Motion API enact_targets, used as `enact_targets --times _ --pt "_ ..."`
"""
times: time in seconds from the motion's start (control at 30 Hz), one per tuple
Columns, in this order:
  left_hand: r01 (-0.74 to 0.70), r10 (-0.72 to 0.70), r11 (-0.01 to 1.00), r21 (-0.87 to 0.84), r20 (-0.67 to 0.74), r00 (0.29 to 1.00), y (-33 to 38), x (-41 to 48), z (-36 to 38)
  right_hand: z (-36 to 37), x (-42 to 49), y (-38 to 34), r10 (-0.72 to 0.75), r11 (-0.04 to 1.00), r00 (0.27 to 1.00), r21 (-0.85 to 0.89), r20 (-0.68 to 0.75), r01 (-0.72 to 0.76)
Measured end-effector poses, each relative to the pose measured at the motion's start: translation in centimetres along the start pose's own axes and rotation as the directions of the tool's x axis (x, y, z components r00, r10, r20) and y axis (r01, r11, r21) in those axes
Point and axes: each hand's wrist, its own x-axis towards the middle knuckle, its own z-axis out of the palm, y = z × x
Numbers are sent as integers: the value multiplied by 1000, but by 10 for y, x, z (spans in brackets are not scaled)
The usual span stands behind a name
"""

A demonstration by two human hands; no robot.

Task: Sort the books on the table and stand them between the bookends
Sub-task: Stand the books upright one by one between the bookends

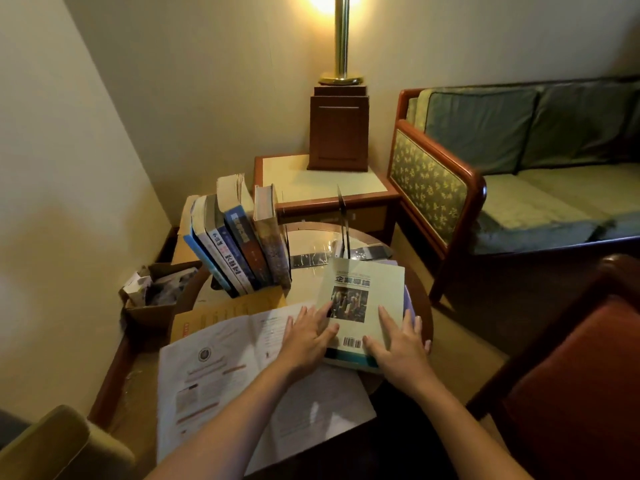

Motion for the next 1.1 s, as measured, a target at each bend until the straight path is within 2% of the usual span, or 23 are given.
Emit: enact_targets --times 0.17,0.27,0.3,0.4,0.47,0.63,0.8,0.83,0.9,0.97,1.0,1.03,1.1 --pt "37 -42 995 91 49 998 11 16 -7 -6 13 3 -2 1000 1000 -12 11 3" --pt "74 -80 994 83 70 994 17 31 -10 -9 17 4 -4 1000 1000 4 18 4" --pt "78 -81 996 43 76 994 20 34 -13 -9 17 5 -5 1000 1000 -3 18 5" --pt "75 -69 967 -242 33 997 27 41 -18 -9 17 7 -5 1000 1000 -23 30 6" --pt "51 -60 950 -309 -22 998 30 41 -18 -7 17 8 -6 999 1000 -33 26 7" --pt "19 -50 985 -173 -176 983 35 42 -15 -5 17 9 3 998 999 -56 34 -2" --pt "-63 72 997 39 -295 953 57 40 -19 -7 19 8 19 999 999 -36 36 -18" --pt "-50 53 999 17 -263 963 58 40 -21 -7 18 7 21 999 999 -40 38 -20" --pt "47 -64 980 -193 -80 995 58 39 -30 -8 18 5 29 999 999 -38 45 -27" --pt "204 -148 881 -426 160 976 60 35 -38 -10 19 1 42 999 998 -29 46 -41" --pt "262 -163 828 -496 234 958 59 31 -39 -11 19 -1 50 998 998 -26 43 -49" --pt "283 -165 786 -549 256 953 57 28 -37 -12 19 -4 55 998 998 -31 40 -53" --pt "243 -140 723 -647 208 968 51 22 -31 -13 18 -6 45 997 999 -70 31 -43"
